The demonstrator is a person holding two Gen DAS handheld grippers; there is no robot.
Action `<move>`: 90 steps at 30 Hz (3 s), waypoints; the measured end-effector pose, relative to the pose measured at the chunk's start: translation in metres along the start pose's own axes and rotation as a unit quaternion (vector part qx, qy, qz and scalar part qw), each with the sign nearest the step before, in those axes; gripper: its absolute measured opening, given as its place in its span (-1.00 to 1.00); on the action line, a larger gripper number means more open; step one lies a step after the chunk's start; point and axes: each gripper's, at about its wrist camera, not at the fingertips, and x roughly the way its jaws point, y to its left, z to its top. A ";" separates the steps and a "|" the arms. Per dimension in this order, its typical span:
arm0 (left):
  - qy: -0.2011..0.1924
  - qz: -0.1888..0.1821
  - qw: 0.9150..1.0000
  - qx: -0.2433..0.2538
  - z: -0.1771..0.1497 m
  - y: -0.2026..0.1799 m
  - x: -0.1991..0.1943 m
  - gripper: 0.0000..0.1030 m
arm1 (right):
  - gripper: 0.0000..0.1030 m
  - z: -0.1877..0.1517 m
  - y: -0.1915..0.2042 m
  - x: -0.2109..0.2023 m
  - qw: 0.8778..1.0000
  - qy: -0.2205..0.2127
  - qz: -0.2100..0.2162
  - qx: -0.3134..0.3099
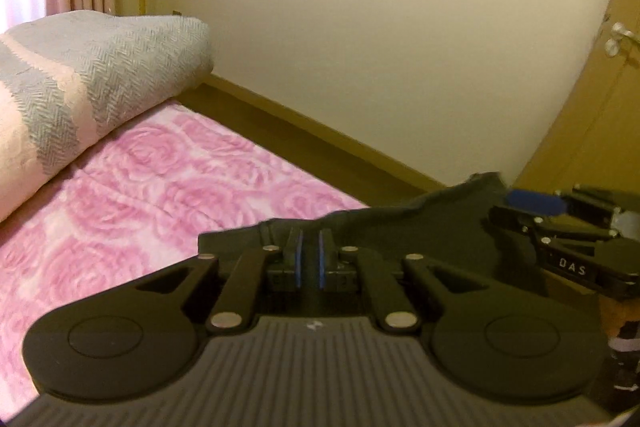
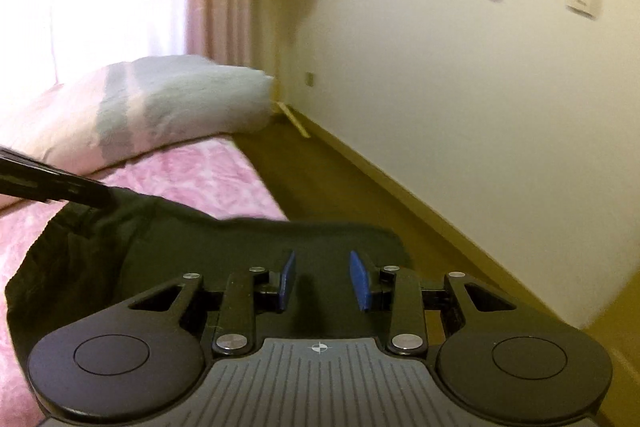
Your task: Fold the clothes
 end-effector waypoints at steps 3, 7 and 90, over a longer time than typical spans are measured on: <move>-0.004 -0.004 1.000 -0.023 -0.007 0.013 0.015 -0.95 | -0.34 0.004 0.018 0.033 0.999 0.008 0.018 -0.041; -0.008 -0.019 0.998 -0.061 -0.018 0.029 0.025 -0.94 | -0.34 -0.004 0.027 0.071 0.999 0.019 -0.014 -0.039; 0.104 0.112 0.988 0.009 -0.164 -0.095 -0.459 0.13 | 0.55 -0.068 0.208 -0.414 0.963 0.086 -0.078 0.244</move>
